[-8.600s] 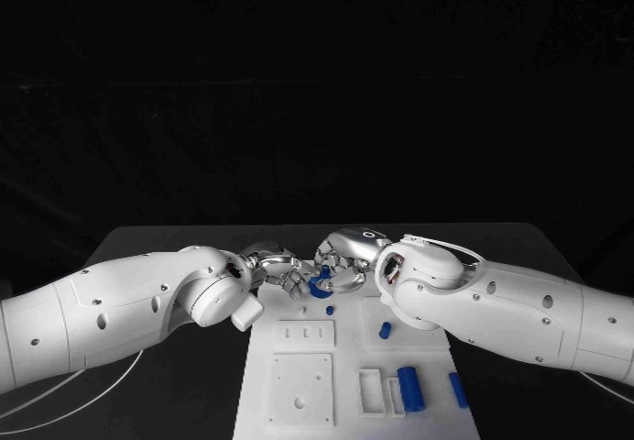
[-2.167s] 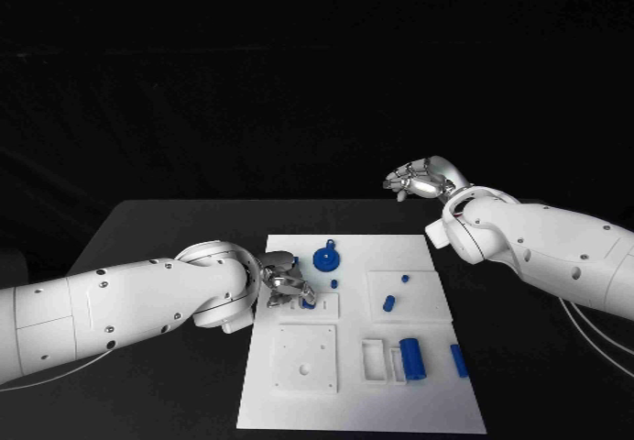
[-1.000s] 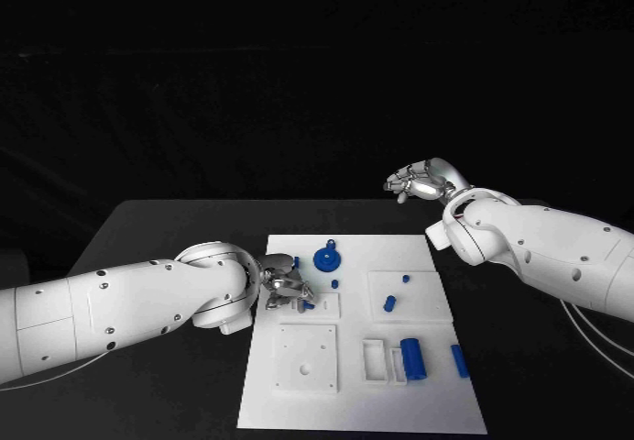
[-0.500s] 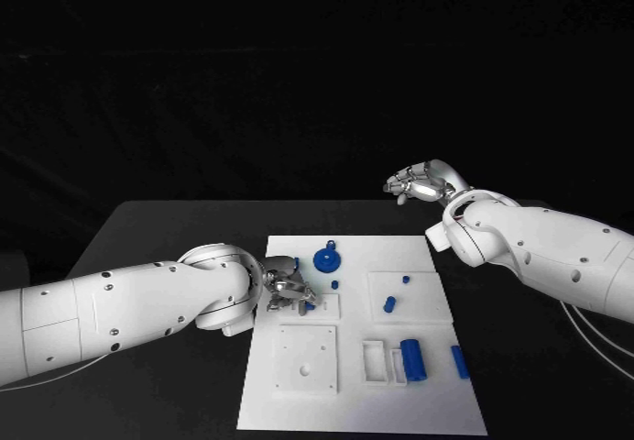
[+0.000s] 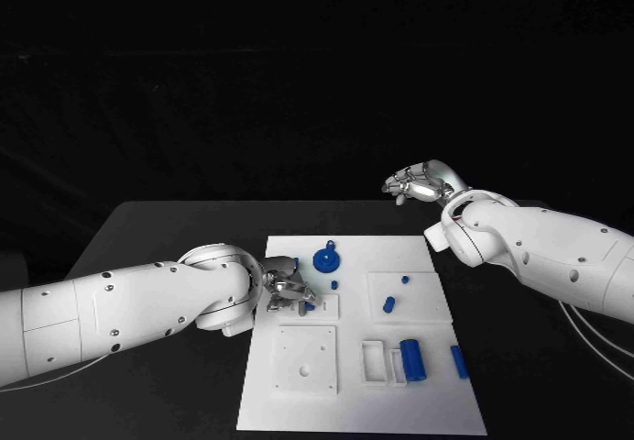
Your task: Assemble the parts on the task board
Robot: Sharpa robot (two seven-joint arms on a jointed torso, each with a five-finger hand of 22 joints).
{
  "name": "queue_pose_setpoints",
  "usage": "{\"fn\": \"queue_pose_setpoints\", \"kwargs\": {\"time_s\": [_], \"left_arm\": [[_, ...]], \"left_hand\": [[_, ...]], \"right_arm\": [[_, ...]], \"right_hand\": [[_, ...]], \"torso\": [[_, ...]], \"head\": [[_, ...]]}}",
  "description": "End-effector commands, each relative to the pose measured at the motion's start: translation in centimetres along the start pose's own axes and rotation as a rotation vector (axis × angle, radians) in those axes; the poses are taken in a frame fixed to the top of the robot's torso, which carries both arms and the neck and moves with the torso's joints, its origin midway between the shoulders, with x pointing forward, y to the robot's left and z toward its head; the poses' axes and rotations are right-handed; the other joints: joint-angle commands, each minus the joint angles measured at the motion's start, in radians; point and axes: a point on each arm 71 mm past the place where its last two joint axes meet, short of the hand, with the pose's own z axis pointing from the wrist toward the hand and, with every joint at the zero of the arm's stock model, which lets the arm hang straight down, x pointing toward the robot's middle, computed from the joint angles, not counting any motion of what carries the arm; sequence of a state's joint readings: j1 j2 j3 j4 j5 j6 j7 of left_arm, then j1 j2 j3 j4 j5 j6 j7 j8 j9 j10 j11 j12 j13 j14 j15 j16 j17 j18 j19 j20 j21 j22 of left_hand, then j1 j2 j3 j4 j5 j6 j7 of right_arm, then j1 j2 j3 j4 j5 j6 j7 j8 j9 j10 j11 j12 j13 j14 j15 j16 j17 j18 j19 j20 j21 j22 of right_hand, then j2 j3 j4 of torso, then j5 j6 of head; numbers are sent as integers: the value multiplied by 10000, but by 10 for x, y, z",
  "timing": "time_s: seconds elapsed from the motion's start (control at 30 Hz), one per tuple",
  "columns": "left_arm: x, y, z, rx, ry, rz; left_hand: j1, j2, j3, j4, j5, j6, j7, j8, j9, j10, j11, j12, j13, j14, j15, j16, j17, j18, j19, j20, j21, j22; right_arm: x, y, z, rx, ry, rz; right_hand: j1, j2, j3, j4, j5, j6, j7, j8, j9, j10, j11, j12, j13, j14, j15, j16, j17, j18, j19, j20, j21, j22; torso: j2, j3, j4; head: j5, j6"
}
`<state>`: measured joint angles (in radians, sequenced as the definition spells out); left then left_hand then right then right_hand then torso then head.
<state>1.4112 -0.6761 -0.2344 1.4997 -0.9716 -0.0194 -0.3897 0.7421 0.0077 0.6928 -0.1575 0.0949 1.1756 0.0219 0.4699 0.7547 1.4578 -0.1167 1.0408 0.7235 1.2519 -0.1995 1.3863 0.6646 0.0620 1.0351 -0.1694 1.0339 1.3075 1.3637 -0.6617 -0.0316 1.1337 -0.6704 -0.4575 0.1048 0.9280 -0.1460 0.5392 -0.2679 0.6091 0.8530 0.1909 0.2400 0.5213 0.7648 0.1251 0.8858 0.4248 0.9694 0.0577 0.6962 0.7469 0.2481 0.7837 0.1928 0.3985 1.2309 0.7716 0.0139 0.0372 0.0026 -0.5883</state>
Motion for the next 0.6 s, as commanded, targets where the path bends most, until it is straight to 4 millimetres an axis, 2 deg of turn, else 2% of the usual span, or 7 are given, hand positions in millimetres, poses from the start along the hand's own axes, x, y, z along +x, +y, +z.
{"fn": "queue_pose_setpoints", "kwargs": {"time_s": [0.03, 0.13, 0.17, 0.2, 0.27, 0.6], "left_arm": [[9, 4, 2, -214, 463, 151], [8, 5, 2, -251, 425, 126], [8, 6, 2, -263, 407, 118], [7, 6, 1, -274, 393, 110], [7, 7, 1, -302, 346, 87], [4, 12, 0, -314, 118, -75]], "left_hand": [[-54, -219, -43, 151, -382, 1078, -690, 54, -32, -492, -384, 52, -46, 111, -212, 54, -21, 84, 15, -1054, -16, 151], [-315, -612, -256, 332, -466, 1050, -674, 77, -40, -507, -371, 67, -73, 93, -214, 59, -26, 71, 7, -1039, -13, 148], [-399, -662, -343, 378, -465, 1042, -672, 85, -38, -509, -369, 72, -78, 89, -215, 64, -26, 71, 6, -1037, -10, 148], [-622, -571, -772, 303, -441, 1007, -665, 107, -27, -520, -365, 89, -85, 70, -218, 79, -21, 73, -16, -1037, 11, 164], [-724, -682, -1073, 186, -458, 977, -674, 126, -23, -539, -371, 97, -100, 44, -231, 80, -25, 94, -57, -1048, 7, 166], [-939, -1065, -1436, 256, -462, 895, -681, 153, -38, -574, -378, 88, -170, -13, -276, 61, -53, 154, -122, -1067, -38, 137]], "right_arm": [[2, 1, 0, -72, 133, -17], [2, 1, 0, -63, 130, -19], [2, 1, 0, -62, 128, -20], [2, 1, 0, -60, 126, -21], [1, 1, 0, -51, 113, -25], [1, 0, 0, -43, 110, -26]], "right_hand": [[-10, 113, -44, 2, 64, -90, 13, 35, -10, -53, -4, 57, -16, -104, 2, 29, -14, 126, -34, 37, -56, 9], [-16, 109, -50, 3, 70, -93, 15, 35, -12, -57, -3, 62, -25, -107, 3, 30, -17, 127, -36, 40, -57, 11], [-17, 108, -51, 3, 71, -93, 15, 35, -12, -58, -2, 63, -27, -108, 3, 30, -18, 127, -37, 41, -58, 11], [-19, 107, -54, 4, 73, -95, 15, 34, -14, -60, -1, 64, -31, -110, 4, 30, -19, 127, -38, 42, -58, 11], [-22, 106, -56, 4, 76, -99, 17, 33, -15, -62, -1, 67, -37, -112, 5, 30, -20, 128, -40, 44, -60, 12], [-28, 93, -72, -1, 104, -131, 28, 21, -30, -89, 7, 85, -85, -134, 12, 29, -35, 133, -60, 58, -73, 15]], "torso": [[0, -9, 3], [1, -10, 3], [0, -11, 3], [2, -11, 4], [3, -14, 2], [4, -18, 9]], "head": [[0, -3], [-3, 4], [-8, 8], [-10, 9], [-10, 13], [-29, 22]]}}
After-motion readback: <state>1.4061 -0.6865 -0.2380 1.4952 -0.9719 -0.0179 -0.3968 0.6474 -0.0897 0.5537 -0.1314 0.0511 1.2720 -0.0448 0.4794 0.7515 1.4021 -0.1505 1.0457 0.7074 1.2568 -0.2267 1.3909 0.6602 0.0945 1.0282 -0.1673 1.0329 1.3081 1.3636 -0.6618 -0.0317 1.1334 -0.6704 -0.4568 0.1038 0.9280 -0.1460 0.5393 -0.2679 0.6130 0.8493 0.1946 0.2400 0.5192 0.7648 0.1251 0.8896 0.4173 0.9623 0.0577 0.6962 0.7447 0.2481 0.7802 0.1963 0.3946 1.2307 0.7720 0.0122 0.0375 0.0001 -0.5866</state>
